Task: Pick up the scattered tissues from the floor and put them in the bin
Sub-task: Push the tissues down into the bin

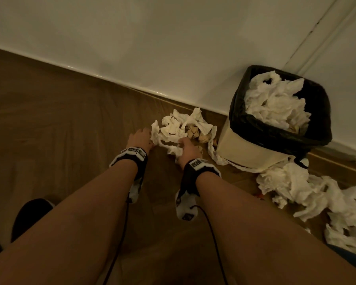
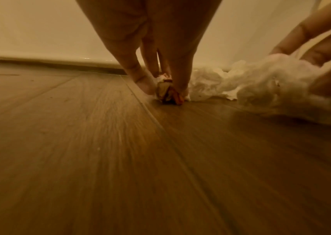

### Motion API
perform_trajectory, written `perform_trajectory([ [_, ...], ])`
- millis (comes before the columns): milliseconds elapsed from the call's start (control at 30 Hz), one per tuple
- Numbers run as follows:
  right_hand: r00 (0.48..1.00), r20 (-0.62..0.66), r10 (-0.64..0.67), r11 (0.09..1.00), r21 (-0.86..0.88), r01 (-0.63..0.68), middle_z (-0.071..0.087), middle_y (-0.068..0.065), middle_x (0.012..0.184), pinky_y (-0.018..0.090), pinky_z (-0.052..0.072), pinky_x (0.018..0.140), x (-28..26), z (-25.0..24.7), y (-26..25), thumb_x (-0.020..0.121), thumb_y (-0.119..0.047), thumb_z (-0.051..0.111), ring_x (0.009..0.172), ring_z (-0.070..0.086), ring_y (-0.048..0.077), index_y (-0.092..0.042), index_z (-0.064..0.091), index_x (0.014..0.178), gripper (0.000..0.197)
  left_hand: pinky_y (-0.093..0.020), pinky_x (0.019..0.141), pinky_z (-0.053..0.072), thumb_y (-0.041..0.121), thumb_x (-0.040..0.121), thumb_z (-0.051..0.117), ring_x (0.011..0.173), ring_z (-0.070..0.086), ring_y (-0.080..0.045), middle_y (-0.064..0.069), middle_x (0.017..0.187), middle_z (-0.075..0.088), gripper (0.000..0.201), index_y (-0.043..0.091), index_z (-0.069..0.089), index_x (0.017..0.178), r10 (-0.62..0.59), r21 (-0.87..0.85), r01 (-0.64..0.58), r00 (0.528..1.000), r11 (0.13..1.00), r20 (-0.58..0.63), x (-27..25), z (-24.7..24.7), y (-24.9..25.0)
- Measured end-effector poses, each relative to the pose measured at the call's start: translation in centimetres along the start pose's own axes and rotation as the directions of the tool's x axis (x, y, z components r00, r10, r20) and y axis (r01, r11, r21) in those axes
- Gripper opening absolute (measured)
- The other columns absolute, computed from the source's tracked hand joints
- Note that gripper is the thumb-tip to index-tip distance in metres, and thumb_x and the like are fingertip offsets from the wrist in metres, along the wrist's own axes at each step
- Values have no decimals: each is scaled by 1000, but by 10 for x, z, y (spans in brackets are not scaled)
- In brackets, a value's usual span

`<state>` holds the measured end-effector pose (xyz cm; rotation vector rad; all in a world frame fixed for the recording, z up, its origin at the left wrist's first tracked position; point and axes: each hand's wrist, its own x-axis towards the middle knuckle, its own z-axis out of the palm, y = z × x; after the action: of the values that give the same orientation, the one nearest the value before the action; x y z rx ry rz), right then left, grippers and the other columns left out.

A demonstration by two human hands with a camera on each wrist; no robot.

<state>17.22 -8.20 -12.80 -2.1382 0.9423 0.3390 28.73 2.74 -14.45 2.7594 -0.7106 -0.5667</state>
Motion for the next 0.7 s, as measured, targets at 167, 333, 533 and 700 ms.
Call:
perform_trajectory([
  [167, 997, 76, 5, 991, 130, -15, 57, 16, 124, 41, 46, 97, -9, -18, -3, 92, -17, 52, 112, 55, 35, -8, 58, 122, 33, -42, 103, 36, 24, 92, 53, 124, 41, -34, -16, 132, 48, 50, 11, 37, 138, 6, 66, -14, 993, 998, 120, -10, -1, 0],
  [333, 981, 124, 151, 748, 634, -195, 61, 13, 81, 33, 49, 61, -31, -37, -1, 90, -8, 57, 66, 58, 24, -9, 60, 81, 9, -39, 94, 44, 24, 85, 62, 123, 42, -34, -15, 131, 49, 55, 16, 44, 136, -43, -11, 46, 981, 999, 189, -26, 5, -6],
  [533, 986, 166, 5, 431, 890, -152, 46, 22, 138, 39, 50, 92, -62, -67, -7, 93, 8, 45, 110, 55, 36, -5, 40, 138, 48, -27, 77, 41, 32, 84, 65, 108, 57, -27, -10, 121, 60, 45, 15, 54, 125, -88, -312, 114, 992, 943, 95, -48, 1, 2],
  [700, 990, 104, -93, 302, 950, -71, 40, 18, 141, 26, 44, 57, -90, -93, -16, 94, 14, 33, 82, 53, 24, -23, 38, 139, 58, -38, 96, 44, 28, 89, 59, 116, 53, -29, -9, 130, 54, 49, 18, 43, 135, -77, -612, 76, 997, 787, 25, -67, -22, 19],
])
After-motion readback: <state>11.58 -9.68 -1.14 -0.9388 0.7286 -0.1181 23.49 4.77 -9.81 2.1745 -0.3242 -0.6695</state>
